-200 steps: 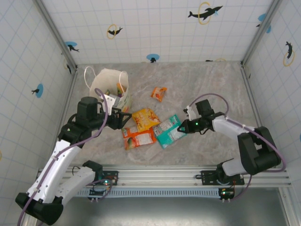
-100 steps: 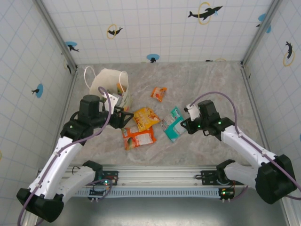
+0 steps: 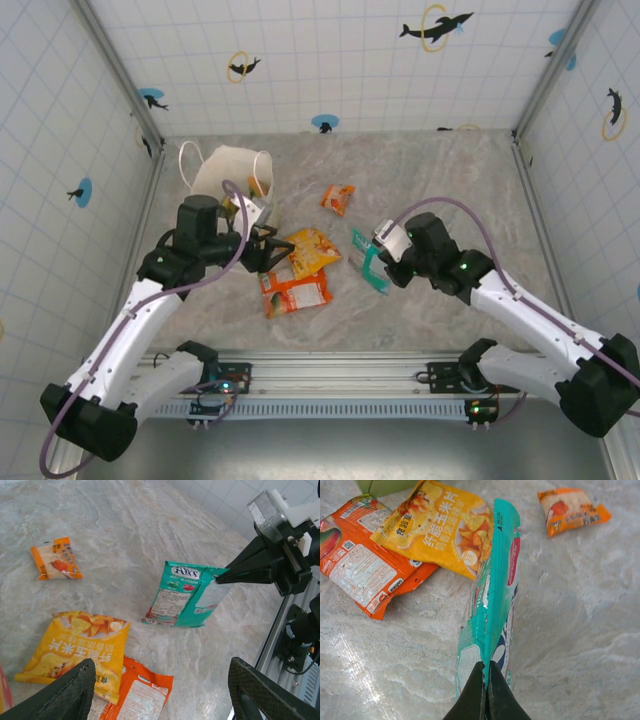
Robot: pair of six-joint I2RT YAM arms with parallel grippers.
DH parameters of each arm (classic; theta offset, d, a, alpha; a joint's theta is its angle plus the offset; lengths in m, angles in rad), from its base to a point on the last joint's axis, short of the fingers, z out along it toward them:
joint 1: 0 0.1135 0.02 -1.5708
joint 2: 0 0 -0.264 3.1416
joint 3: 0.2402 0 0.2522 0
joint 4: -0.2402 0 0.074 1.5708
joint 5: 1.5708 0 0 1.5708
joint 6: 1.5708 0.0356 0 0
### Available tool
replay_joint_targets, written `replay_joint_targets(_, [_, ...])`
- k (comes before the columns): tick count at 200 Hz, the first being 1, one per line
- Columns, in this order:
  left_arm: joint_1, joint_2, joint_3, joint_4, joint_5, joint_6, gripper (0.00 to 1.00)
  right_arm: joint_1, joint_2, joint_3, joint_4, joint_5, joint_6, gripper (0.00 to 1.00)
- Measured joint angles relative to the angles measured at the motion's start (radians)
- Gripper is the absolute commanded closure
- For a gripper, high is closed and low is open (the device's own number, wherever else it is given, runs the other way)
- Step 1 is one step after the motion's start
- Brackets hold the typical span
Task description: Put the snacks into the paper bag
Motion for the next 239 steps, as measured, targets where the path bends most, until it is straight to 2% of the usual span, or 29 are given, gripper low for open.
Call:
replay_joint_targets(66, [-0.001, 0.056, -0.006, 0.031, 0.057, 0.046, 0.3, 0.062, -0.006, 0.041, 0.027, -0.004, -0.102, 1.0])
replay_joint_targets(88, [-0.026, 0.072, -0.024, 0.06, 0.07, 0.063, 0.3, 0.064, -0.006, 0.057, 0.038, -0.029, -0.133, 1.0])
replay_joint_targets(132, [-0.119, 0.098, -0.051, 0.09, 0.107, 0.164, 0.31, 0.072, -0.019, 0.067, 0.075, -0.131, -0.199, 1.0])
replay_joint_targets(184, [-0.126, 0.124, -0.068, 0.102, 0.145, 0.252, 0.31, 0.074, -0.086, 0.056, 0.229, -0.298, -0.203, 1.0])
replay_joint_targets(226, [-0.132, 0.145, -0.068, 0.102, 0.166, 0.286, 0.36, 0.073, -0.097, 0.04, 0.283, -0.364, -0.201, 1.0])
replay_joint_targets(239, [-0.132, 0.145, -0.068, 0.101, 0.173, 0.295, 0.34, 0.073, -0.097, 0.038, 0.287, -0.38, -0.201, 1.0])
